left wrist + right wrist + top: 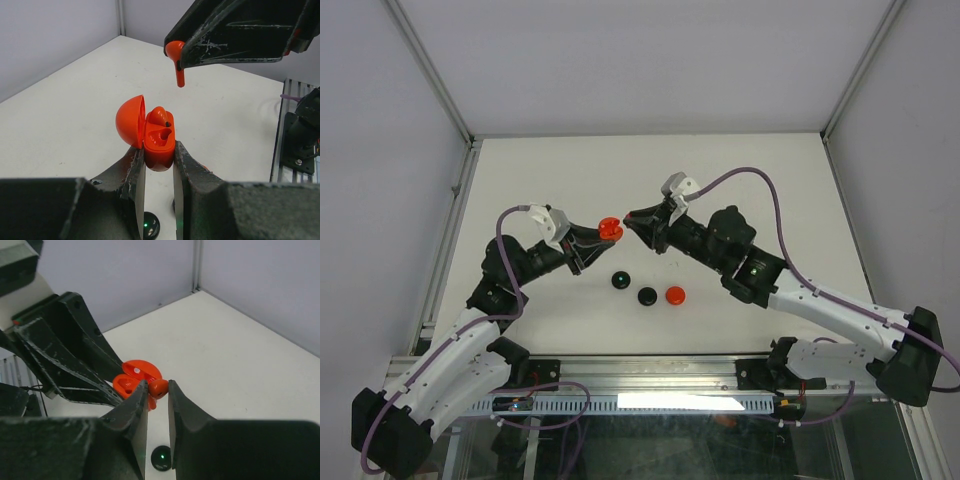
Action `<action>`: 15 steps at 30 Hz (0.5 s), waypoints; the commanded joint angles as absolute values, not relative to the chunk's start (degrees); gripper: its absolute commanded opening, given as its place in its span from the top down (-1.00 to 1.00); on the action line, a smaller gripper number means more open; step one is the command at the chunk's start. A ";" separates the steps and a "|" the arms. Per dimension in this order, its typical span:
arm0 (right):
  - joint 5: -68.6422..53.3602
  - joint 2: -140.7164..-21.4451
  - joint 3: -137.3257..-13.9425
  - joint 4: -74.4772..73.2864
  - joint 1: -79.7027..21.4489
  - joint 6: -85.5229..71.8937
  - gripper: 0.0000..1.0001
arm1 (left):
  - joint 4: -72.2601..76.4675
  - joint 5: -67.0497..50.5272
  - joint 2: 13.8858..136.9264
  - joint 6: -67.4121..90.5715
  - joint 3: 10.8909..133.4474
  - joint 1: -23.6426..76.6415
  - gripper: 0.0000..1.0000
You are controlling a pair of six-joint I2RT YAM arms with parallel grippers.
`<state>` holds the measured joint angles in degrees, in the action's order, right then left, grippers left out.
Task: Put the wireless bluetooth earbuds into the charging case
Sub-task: Place the earbud in the charging case.
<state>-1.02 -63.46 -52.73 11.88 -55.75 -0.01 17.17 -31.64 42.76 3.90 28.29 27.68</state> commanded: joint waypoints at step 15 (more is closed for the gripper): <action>2.29 -68.69 -51.67 29.61 -63.24 5.80 0.67 | 22.65 -33.04 40.26 6.24 27.95 27.42 1.00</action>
<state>-0.99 -68.25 -51.66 24.05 -62.24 3.36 18.63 -31.70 41.45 5.23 28.14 27.68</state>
